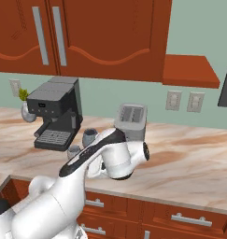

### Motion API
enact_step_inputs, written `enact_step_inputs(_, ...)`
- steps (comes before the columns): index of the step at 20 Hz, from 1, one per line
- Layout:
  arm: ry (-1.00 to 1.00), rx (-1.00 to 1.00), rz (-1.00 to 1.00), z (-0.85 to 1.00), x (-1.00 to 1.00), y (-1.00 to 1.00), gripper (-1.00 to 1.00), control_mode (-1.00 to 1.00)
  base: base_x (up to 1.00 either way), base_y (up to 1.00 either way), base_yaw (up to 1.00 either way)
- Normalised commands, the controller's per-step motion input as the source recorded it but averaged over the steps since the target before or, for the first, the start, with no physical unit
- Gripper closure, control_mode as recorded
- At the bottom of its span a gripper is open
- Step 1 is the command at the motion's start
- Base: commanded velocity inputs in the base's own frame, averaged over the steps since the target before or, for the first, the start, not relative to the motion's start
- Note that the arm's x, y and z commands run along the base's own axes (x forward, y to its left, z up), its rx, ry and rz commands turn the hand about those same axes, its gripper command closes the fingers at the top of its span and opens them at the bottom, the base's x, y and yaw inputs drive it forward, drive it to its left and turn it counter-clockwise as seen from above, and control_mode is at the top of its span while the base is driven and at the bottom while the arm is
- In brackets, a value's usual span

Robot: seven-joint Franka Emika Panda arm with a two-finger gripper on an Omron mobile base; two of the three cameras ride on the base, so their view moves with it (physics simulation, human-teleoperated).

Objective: Retrieve the wine glasses from the counter and place one next to each plate.

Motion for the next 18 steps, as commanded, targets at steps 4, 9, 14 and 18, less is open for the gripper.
enact_step_inputs(4,0.12,0.3,0.07,-0.35,0.41,-0.04,-1.0,-1.0,0.0,0.0,0.0)
enact_step_inputs(9,0.09,0.1,0.06,-0.06,0.64,0.0,-1.0,-1.0,0.0,0.0,0.0)
enact_step_inputs(14,0.06,0.01,0.04,-0.09,0.18,0.0,-1.0,-1.0,0.0,0.0,0.0)
enact_step_inputs(18,0.09,0.0,0.0,-0.22,0.05,0.01,-1.0,-1.0,0.0,0.0,0.0)
